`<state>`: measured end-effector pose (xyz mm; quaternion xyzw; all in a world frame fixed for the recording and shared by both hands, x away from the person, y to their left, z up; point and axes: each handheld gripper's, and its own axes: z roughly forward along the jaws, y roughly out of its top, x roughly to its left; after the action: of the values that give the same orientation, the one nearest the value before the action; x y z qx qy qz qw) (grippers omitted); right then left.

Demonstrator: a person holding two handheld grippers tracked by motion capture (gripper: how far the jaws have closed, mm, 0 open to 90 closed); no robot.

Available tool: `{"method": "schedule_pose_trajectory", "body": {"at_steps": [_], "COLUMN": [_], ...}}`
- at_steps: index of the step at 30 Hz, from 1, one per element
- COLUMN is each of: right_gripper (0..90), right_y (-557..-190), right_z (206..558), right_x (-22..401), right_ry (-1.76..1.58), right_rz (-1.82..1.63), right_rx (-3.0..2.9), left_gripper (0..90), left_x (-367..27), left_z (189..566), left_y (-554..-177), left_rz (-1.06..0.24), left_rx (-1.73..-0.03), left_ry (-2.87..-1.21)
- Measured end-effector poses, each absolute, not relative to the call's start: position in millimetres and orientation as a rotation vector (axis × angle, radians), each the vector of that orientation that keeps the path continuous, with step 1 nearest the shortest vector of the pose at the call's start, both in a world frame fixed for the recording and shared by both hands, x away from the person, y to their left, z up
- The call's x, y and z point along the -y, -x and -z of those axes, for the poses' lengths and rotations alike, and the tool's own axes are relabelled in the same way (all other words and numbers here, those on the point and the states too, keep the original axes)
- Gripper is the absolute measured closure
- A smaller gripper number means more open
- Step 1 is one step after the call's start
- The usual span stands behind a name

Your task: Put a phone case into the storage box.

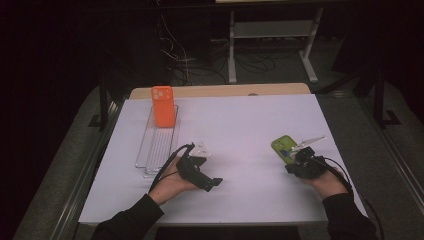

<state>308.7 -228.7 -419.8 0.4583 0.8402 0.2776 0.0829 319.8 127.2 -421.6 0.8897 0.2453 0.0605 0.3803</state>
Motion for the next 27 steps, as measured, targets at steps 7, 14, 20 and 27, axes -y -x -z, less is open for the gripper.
{"method": "schedule_pose_trajectory", "body": {"at_steps": [7,14,20,27], "right_gripper": [68.0,38.0,9.6,0.0], "right_y": [-300,-292,-288,-284], "right_z": [408,408,414,419], "right_x": [221,212,200,190], "right_ry": [-1.305,-1.235,-1.166,-1.091], "right_rz": [-1.036,-1.192,-1.214,-1.219], "right_rx": [-2.494,-2.441,-2.400,-2.450], "left_gripper": [0.0,0.0,0.0,0.0], "left_x": [-128,-126,-127,-127], "left_z": [420,421,421,421], "left_y": [-322,-321,-321,-321], "left_rz": [-0.163,-0.151,-0.151,-0.151], "left_rx": [-0.597,-0.607,-0.598,-0.595], "left_ry": [-2.304,-2.290,-2.298,-2.298]}}
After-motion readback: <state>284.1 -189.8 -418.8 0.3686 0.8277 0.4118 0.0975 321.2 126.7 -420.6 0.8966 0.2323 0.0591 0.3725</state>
